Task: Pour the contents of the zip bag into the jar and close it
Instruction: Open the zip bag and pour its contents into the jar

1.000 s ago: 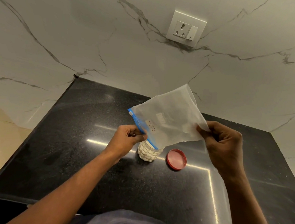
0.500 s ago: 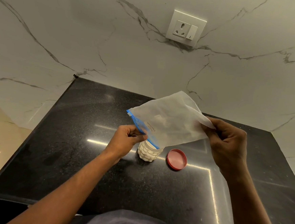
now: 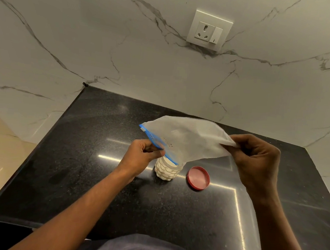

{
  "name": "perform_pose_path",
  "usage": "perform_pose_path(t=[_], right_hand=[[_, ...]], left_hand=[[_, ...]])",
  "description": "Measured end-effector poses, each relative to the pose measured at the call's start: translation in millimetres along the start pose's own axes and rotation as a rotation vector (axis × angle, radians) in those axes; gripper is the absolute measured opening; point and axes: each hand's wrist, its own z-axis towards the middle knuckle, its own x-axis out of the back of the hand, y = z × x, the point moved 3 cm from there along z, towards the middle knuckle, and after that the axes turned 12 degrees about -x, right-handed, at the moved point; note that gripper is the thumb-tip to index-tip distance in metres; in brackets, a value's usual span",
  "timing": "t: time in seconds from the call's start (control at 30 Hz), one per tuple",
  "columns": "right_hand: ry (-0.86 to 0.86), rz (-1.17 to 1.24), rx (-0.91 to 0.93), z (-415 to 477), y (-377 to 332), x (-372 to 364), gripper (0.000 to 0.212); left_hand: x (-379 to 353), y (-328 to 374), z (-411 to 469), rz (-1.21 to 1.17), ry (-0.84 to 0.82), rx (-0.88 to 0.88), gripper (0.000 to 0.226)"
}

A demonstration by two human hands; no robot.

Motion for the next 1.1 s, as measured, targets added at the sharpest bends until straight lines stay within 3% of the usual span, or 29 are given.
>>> perform_pose_path(t=[0.1, 0.23, 0.37, 0.43, 0.53, 0.57, 0.67, 0.83, 0.97, 1.1], right_hand=[[0.073, -0.022, -0.005, 1, 0, 2, 0.009], [-0.008, -0.029, -0.02, 0, 1, -3, 0.017], [0.116, -0.035, -0.039, -1, 1, 3, 0.014], [0.02, -0.11, -0.068, 1, 0, 1, 0.029], [-0.139, -0.178, -0.074, 1, -7, -5, 0.074], [-0.122, -0.178, -0.052, 1, -11, -6, 0.072], [-0.024, -0.118, 0.045, 4, -22, -11, 0.029], [-0.02, -0.127, 0.092, 8, -18, -16, 0.037], [0.081, -0.065, 0.056, 11, -18, -9, 0.002], [0.022, -0.099, 0.08, 7, -20, -15, 0.024]], left_hand=[[-1, 1, 0, -0.002, -0.013, -0.01, 0.02], [-1, 1, 0, 0.007, 0.001, -0.003, 0.021], [-1, 2, 0, 0.008, -0.015, -0.02, 0.021], [-1, 2, -1, 0.003, -0.008, -0.02, 0.021], [-1, 2, -1, 0.026, 0.001, -0.023, 0.022], [-2, 2, -2, 0.036, -0.006, -0.027, 0.022], [-5, 5, -1, 0.038, -0.022, -0.052, 0.022], [-3, 7, -1, 0.026, -0.015, -0.046, 0.02], [-2, 8, -3, 0.029, -0.017, -0.067, 0.021], [-4, 9, -3, 0.047, -0.024, -0.058, 0.019]])
